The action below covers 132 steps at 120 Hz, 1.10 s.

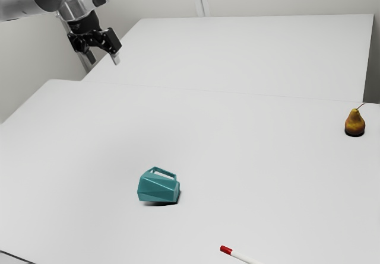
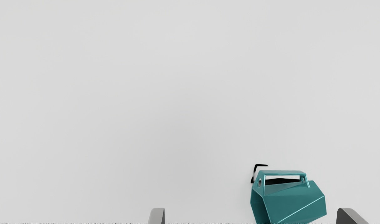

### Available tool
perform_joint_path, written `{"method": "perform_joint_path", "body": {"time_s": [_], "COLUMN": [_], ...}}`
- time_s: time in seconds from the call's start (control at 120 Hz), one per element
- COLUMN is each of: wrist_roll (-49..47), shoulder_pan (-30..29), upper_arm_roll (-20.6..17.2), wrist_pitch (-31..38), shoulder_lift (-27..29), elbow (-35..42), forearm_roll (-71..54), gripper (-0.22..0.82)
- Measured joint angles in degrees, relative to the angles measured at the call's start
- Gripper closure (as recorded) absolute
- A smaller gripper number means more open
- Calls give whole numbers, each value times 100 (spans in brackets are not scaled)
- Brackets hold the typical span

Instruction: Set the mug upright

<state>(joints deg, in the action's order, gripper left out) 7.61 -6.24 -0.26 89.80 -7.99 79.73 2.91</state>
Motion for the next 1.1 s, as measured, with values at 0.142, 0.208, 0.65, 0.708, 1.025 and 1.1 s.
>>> {"method": "perform_joint_path", "body": {"time_s": [0.142, 0.208, 0.65, 0.708, 1.025, 1.1], "wrist_roll": [4, 6, 81, 164, 1140, 1386], "shoulder_pan": [0, 0, 30, -5, -11, -17], "upper_arm_roll": [0, 0, 156, 252, 377, 378], "wrist_pitch": [-69, -93, 319, 572, 2340, 2575], "shoulder_lift": [4, 60, 1688, 1905, 2125, 2076], "elbow": [6, 54, 2972, 3476, 5346, 5622], "forearm_roll": [0, 0, 1366, 1632, 3063, 3311], "gripper": [0, 0, 0, 0, 0, 0]}}
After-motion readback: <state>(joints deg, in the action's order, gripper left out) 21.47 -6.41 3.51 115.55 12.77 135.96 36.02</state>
